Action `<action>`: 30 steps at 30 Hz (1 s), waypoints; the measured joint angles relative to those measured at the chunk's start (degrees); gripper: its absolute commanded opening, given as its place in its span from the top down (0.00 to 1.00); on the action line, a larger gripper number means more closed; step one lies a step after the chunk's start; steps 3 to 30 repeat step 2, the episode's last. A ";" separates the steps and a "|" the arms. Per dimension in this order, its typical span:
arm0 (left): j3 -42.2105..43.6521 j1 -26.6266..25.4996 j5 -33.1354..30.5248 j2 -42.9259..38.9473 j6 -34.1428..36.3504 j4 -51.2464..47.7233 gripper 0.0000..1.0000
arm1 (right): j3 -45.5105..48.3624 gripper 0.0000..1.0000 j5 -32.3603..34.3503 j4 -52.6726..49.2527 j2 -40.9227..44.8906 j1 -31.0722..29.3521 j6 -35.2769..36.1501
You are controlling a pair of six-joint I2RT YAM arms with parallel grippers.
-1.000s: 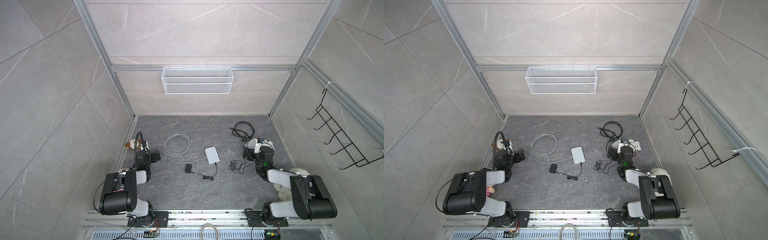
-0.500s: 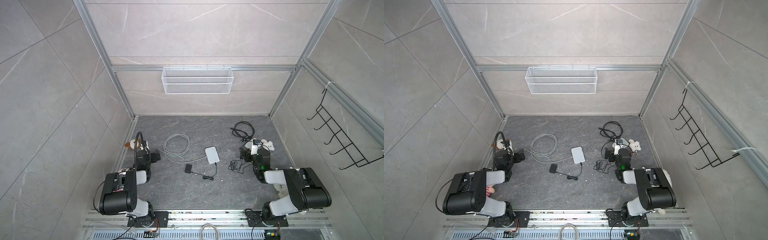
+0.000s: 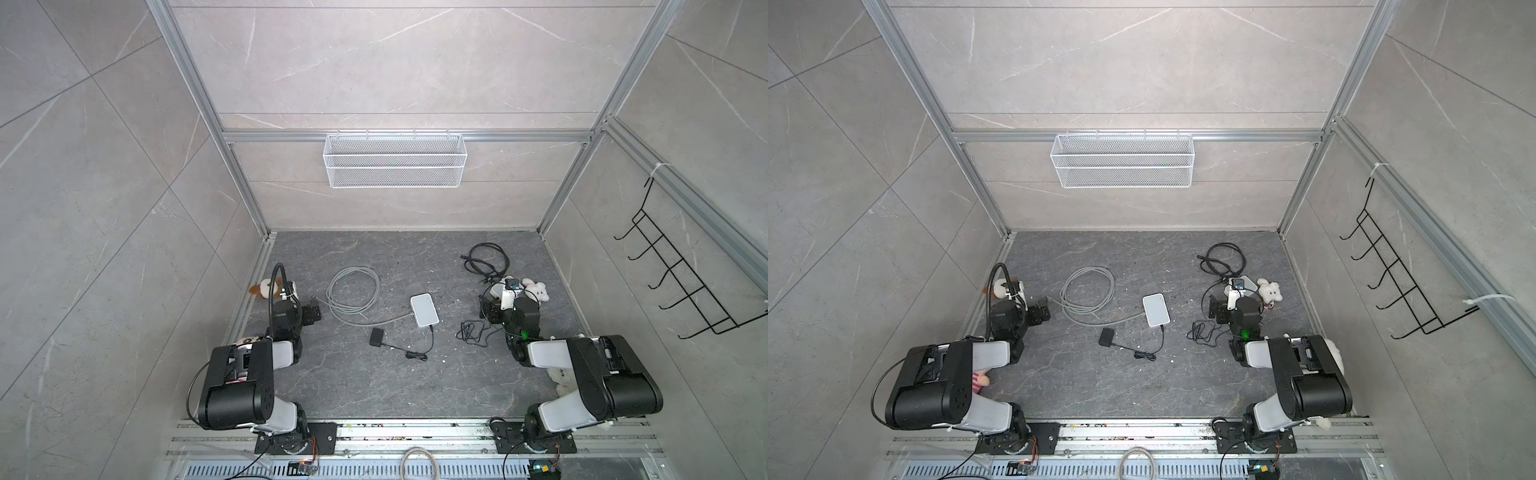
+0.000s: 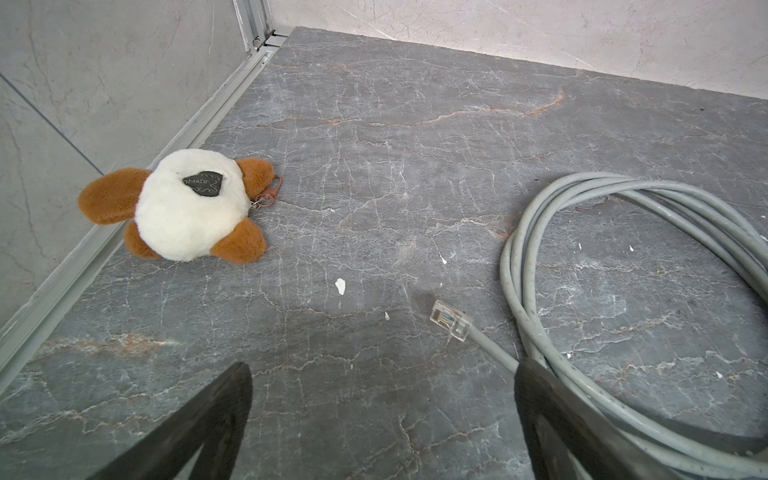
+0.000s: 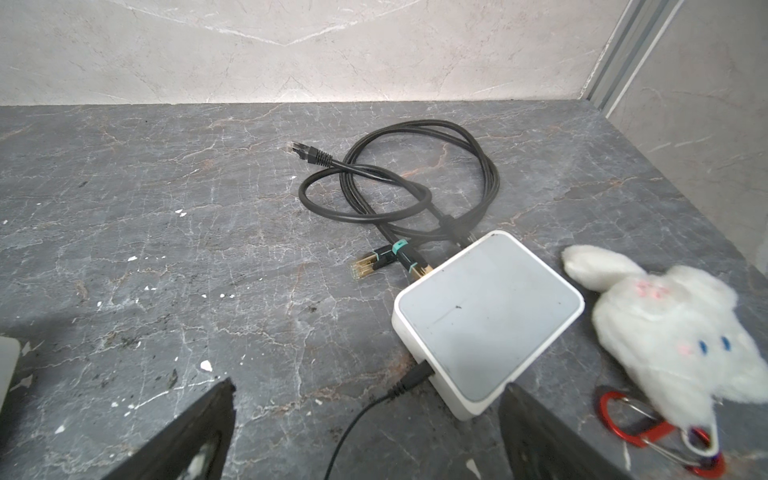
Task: Insert the plug into the switch port
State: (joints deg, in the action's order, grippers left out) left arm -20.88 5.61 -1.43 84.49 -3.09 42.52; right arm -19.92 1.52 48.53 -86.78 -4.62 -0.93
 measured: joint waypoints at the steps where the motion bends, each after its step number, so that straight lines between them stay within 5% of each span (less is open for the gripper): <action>1: 0.00 0.00 0.00 0.00 0.02 0.00 0.00 | 0.00 0.01 0.07 -0.02 0.00 -0.11 0.15; 30: 0.00 0.00 0.00 0.00 0.00 0.00 0.00 | 0.00 0.01 0.22 -0.02 0.00 -0.20 0.35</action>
